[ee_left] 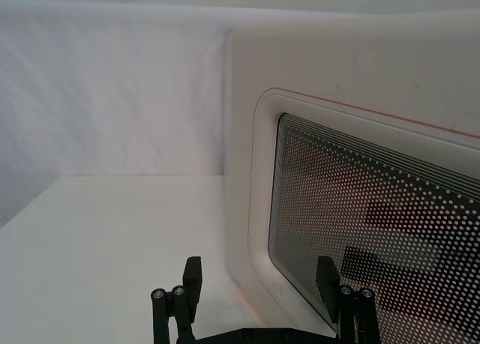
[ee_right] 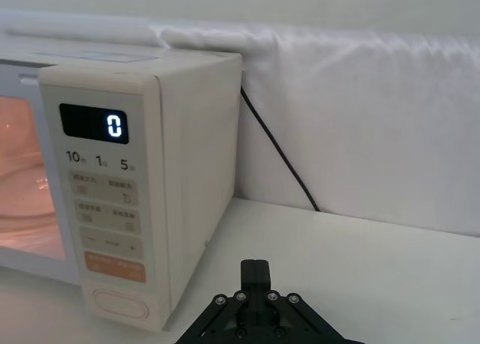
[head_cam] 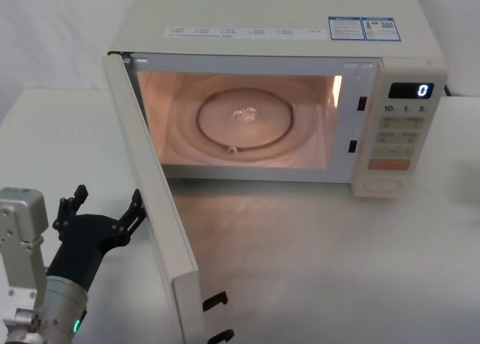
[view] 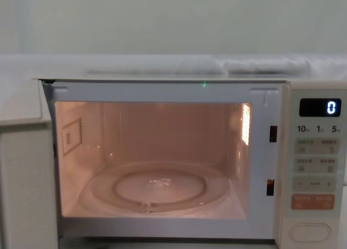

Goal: Press the button to open the microwave door with one hand; close the microwave door with the other hand.

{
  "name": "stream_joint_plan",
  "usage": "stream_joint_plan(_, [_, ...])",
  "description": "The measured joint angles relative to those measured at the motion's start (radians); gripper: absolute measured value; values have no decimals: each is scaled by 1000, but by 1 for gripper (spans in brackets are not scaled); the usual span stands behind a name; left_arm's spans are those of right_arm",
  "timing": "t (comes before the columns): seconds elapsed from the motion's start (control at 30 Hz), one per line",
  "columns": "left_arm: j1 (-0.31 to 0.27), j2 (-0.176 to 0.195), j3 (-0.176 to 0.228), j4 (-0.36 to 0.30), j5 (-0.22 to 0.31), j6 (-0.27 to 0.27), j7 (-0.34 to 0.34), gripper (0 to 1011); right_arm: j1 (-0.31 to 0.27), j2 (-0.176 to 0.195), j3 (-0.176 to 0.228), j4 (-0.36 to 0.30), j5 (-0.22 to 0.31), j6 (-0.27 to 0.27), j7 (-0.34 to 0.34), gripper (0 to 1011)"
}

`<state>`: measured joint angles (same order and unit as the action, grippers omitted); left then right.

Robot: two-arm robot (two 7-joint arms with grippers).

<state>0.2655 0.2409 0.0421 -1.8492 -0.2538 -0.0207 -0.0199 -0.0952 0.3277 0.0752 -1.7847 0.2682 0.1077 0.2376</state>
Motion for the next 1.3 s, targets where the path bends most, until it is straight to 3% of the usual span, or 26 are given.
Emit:
stream_joint_plan(0.1, [0,0,0,0,0,0,0,1001,9,6,3,11,21,3,11,0])
stream_joint_plan(0.47, [0,0,0,0,0,0,0,1001,7,4,2,9,16,2,9,38])
stream_joint_plan(1.3, [0,0,0,0,0,0,0,1001,5,1,0,7,10,0,5,807])
